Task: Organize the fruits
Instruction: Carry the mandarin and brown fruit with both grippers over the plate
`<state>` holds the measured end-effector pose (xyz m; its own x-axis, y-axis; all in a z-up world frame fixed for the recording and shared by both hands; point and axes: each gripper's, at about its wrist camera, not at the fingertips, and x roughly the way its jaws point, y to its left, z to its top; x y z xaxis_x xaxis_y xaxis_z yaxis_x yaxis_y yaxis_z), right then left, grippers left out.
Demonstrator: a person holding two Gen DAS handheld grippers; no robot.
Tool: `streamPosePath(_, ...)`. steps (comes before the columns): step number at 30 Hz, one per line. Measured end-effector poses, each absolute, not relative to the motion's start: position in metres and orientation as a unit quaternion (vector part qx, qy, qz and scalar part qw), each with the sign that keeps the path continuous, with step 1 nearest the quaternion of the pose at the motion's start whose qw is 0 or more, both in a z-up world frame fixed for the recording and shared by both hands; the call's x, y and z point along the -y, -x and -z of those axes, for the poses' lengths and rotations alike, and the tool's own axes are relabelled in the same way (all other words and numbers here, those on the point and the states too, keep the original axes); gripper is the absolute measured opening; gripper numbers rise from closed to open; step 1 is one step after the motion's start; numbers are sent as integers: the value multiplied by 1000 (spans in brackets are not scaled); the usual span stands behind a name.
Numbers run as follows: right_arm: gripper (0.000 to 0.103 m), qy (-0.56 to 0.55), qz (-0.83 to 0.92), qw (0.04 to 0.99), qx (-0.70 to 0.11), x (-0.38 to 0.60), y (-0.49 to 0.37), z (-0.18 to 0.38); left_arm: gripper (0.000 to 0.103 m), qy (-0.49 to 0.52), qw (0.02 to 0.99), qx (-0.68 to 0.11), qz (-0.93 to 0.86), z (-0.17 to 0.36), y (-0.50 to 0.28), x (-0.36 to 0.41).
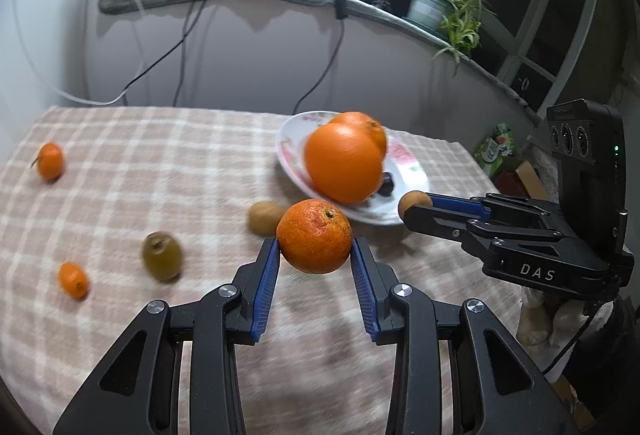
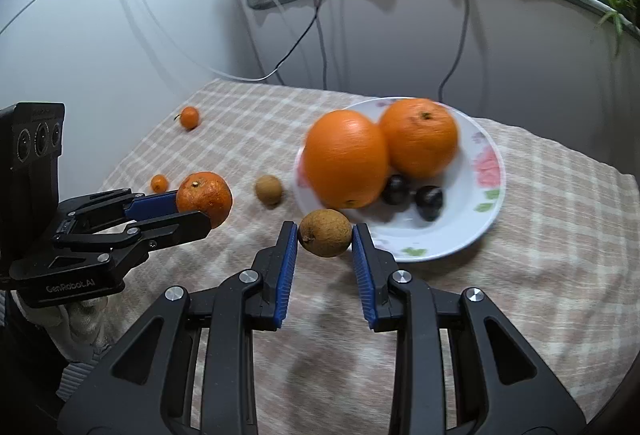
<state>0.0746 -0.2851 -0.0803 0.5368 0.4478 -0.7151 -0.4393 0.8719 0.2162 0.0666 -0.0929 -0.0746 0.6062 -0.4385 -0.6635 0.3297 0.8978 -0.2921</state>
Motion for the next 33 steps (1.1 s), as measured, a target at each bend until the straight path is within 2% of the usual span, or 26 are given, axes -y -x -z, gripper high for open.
streamPosePath(14, 29, -23, -218, 887, -407, 337, -94, 82, 35, 47, 883, -389, 258, 72, -85, 152)
streamPosePath(33, 29, -31, -207, 886, -414, 359, -123, 93, 35, 15, 878, -393, 274, 76, -98, 197)
